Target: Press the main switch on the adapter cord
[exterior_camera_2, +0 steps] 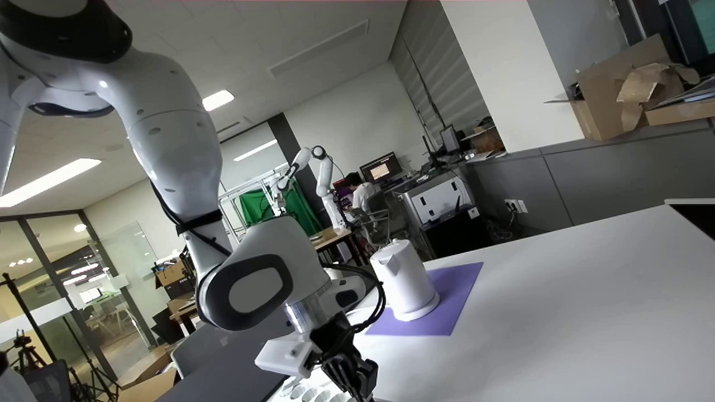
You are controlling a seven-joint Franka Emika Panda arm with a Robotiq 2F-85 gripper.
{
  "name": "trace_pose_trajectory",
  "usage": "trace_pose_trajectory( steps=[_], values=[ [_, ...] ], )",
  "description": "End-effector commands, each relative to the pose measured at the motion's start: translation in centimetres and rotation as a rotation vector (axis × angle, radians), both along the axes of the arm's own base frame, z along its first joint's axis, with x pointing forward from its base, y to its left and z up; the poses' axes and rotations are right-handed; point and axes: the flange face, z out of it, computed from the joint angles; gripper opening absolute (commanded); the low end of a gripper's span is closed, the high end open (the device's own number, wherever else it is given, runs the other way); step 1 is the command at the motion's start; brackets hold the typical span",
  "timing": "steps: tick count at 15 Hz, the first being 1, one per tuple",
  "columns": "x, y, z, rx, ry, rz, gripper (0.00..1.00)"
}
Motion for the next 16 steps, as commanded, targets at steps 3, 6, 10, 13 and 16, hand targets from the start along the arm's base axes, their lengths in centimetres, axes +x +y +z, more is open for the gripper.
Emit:
trace_pose_trajectory(
  steps=[3,6,10,13,16],
  values=[
    [-0.4,-0.2,-0.8,0.003,-0.012,-0.012,0.00],
    [0.1,-0.9,-1.6,0.041,0.021,-0.010,0.00],
    [1.6,-3.2,-2.5,0.135,0.060,-0.015,0.00],
    [2.4,-5.0,-3.4,0.205,0.116,-0.025,0.00],
    [3.4,-6.5,-3.9,0.257,0.191,-0.025,0.00]
  ],
)
